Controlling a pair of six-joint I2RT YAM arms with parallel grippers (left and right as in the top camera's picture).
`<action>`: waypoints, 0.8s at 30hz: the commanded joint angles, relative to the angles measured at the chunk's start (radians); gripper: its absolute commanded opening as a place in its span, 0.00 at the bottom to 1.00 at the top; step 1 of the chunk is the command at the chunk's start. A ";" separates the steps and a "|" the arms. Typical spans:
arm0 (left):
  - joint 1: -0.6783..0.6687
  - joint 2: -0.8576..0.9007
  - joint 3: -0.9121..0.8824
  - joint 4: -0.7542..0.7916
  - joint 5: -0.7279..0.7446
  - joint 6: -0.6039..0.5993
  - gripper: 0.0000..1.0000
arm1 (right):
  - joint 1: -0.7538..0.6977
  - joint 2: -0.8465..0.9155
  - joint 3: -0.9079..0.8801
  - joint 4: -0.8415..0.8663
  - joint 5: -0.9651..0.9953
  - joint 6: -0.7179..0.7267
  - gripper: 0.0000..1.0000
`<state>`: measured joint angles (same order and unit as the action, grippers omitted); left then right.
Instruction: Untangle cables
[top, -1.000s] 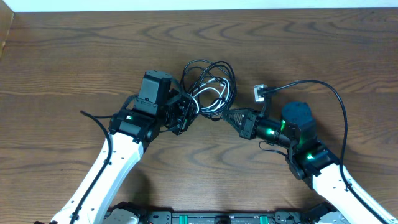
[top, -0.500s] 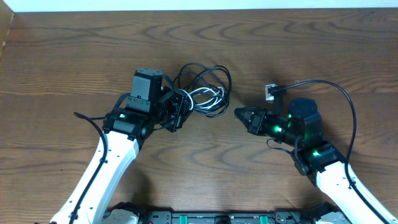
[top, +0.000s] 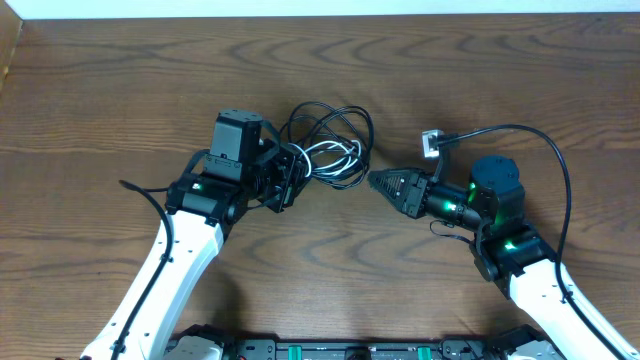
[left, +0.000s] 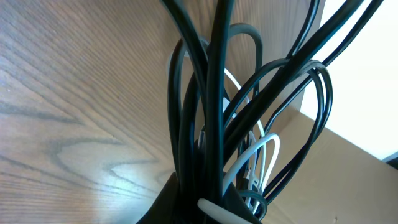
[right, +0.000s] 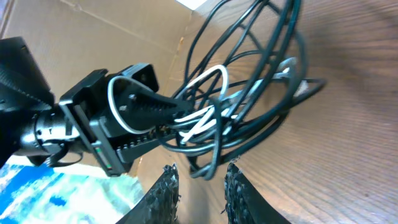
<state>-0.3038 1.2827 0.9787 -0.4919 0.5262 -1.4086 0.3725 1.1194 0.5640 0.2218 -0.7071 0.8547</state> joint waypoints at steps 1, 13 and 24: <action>-0.019 -0.009 0.034 0.008 0.032 0.023 0.08 | -0.004 0.005 0.016 0.002 -0.036 0.008 0.23; -0.023 -0.009 0.034 0.049 0.093 0.020 0.08 | -0.004 0.006 0.016 -0.016 -0.025 0.008 0.24; -0.081 -0.009 0.034 0.057 0.090 0.020 0.08 | -0.004 0.006 0.016 -0.014 -0.006 0.009 0.22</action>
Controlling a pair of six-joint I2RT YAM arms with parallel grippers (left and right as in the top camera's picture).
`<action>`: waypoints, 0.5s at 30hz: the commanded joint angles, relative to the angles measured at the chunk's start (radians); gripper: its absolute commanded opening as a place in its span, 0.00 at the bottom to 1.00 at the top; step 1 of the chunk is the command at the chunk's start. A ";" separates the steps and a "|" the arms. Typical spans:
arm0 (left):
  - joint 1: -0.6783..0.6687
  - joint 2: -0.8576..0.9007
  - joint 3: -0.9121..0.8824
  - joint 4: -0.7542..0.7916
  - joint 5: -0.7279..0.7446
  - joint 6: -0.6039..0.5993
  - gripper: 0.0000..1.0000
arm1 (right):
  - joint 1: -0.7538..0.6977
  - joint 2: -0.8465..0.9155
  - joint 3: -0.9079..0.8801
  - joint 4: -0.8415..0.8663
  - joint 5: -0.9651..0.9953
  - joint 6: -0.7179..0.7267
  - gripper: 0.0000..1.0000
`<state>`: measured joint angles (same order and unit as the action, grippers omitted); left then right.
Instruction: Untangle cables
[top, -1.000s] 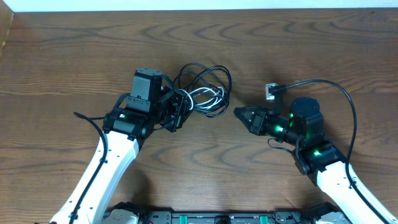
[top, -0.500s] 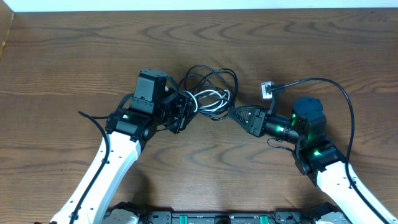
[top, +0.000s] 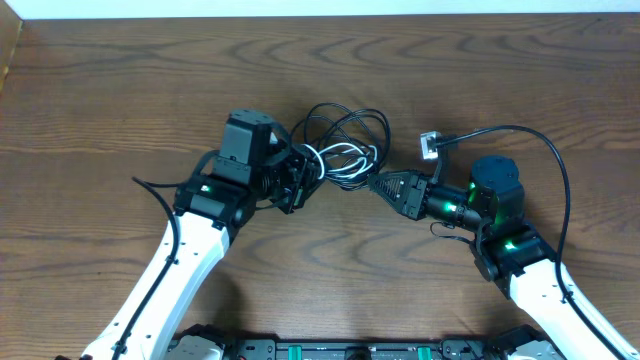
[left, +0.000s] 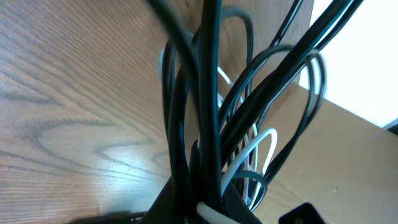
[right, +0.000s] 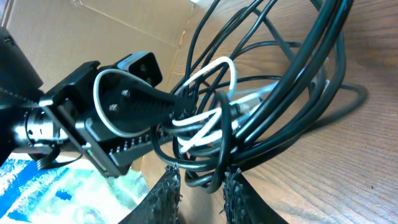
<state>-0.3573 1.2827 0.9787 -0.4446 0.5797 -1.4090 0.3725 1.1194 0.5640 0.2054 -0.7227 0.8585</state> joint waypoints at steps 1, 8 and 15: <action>-0.039 -0.009 0.034 0.016 0.037 0.020 0.08 | -0.004 0.006 0.016 0.003 0.010 0.005 0.23; -0.042 -0.009 0.034 0.024 0.039 0.020 0.08 | -0.004 0.006 0.016 0.003 0.019 0.005 0.23; -0.077 -0.009 0.034 0.025 0.038 0.020 0.07 | -0.004 0.006 0.016 0.006 0.040 0.005 0.23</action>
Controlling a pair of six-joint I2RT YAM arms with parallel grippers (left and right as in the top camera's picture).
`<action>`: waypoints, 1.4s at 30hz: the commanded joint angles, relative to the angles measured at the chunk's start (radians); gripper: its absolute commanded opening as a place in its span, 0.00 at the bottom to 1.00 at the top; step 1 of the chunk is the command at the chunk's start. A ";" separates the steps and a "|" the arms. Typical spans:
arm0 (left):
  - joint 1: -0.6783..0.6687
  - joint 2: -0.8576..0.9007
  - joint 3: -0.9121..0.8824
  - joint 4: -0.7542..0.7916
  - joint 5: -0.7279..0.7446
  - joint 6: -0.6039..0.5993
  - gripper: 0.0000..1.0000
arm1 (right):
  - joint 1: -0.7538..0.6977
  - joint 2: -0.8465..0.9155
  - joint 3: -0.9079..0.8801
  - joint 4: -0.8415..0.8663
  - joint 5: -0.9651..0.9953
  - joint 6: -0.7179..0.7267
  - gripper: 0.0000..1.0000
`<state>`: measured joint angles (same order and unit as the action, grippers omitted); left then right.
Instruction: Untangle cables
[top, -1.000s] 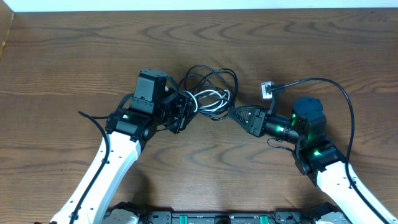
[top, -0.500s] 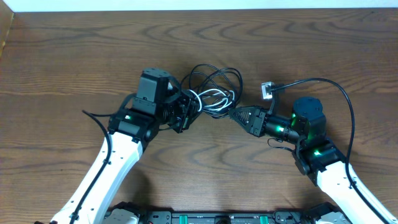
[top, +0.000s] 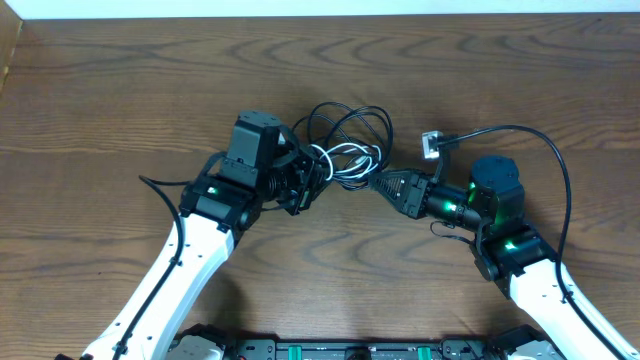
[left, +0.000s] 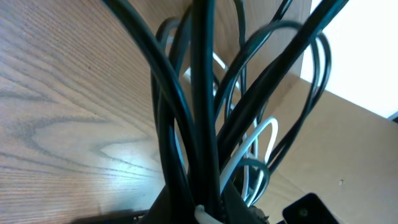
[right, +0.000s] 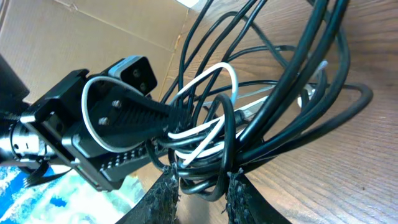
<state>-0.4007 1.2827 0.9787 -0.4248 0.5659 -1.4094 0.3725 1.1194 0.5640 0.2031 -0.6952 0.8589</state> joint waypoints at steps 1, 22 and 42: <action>-0.037 -0.009 0.034 0.005 0.051 0.020 0.08 | -0.004 0.006 0.016 0.010 0.013 0.005 0.23; -0.037 -0.009 0.034 0.006 0.047 0.020 0.08 | -0.004 0.006 0.016 0.013 0.038 0.000 0.01; -0.084 -0.009 0.034 0.031 0.055 -0.003 0.08 | -0.004 0.007 0.016 0.003 0.069 -0.011 0.05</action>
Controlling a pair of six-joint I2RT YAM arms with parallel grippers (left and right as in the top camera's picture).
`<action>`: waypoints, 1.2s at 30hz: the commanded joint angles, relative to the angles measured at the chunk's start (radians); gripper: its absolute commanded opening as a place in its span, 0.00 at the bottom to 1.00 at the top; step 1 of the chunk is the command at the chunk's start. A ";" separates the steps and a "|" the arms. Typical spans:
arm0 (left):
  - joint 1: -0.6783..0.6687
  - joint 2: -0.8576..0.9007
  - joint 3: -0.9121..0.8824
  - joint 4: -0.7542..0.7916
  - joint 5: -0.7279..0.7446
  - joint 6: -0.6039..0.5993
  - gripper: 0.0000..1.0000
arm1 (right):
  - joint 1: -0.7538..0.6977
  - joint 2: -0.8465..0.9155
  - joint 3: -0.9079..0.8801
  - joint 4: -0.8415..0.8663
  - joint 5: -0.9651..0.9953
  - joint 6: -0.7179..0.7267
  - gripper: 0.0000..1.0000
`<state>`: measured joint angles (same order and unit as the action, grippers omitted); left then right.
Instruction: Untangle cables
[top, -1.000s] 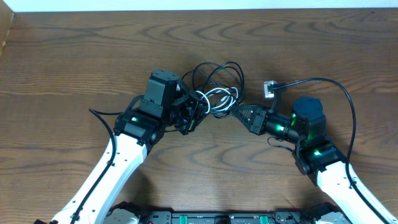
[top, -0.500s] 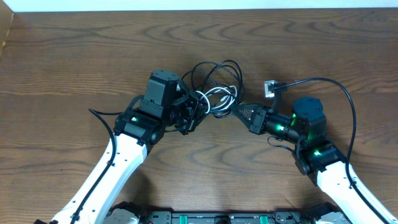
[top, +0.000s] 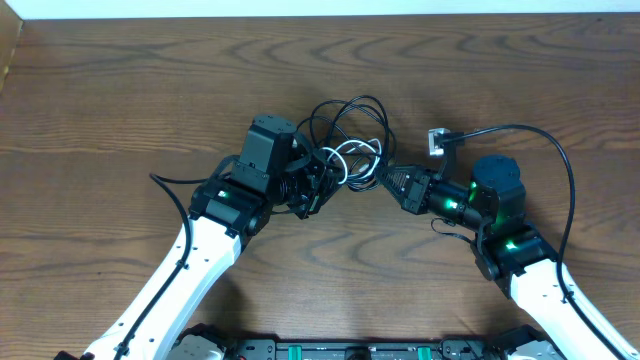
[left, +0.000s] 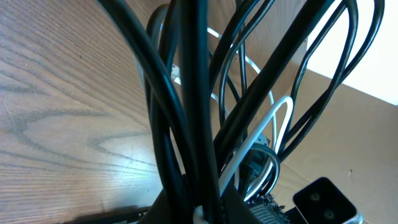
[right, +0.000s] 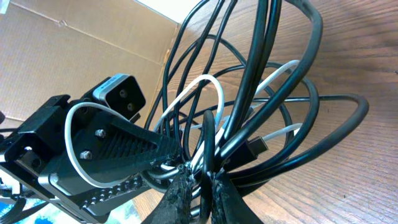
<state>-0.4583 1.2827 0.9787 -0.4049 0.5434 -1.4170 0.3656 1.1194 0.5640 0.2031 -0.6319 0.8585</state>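
Observation:
A tangle of black cables (top: 352, 118) with a white cable (top: 356, 151) threaded through it hangs between my two arms over the wooden table (top: 130, 80). My left gripper (top: 321, 183) is shut on the bundle's left end. In the left wrist view the black strands (left: 193, 93) and a white strand (left: 274, 118) rise from between its jaws (left: 200, 210). My right gripper (top: 384, 177) reaches in from the right. In the right wrist view its jaws (right: 202, 186) are shut on one black loop (right: 209, 134) of the tangle.
A separate black cable (top: 562, 165) with a pale connector (top: 436, 139) arcs round my right arm. A cardboard box (right: 74, 43) stands beyond the table's edge in the wrist views. Bare wood lies to the left, right and front.
My right gripper, then open with black loops between its fingers, is now shut on one black loop. The left arm and the bundle have moved a little to the right.
At first my left gripper held the bundle, with my open right gripper a short way off to the right. The bundle then stood nearer, its loops at the open right fingers, then between them. Now both grippers hold the tangle.

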 joint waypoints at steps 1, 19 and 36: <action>-0.026 -0.009 0.034 0.011 0.077 0.005 0.08 | 0.003 0.007 0.016 0.003 0.005 -0.011 0.01; 0.000 -0.009 0.034 0.011 -0.013 0.029 0.08 | 0.002 0.006 0.016 -0.159 0.144 -0.022 0.01; 0.026 -0.009 0.034 0.011 -0.013 0.029 0.08 | 0.002 0.006 0.016 -0.365 0.303 -0.043 0.01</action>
<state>-0.4530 1.2827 0.9787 -0.4023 0.5438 -1.4090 0.3744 1.1194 0.5762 -0.1448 -0.3988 0.8440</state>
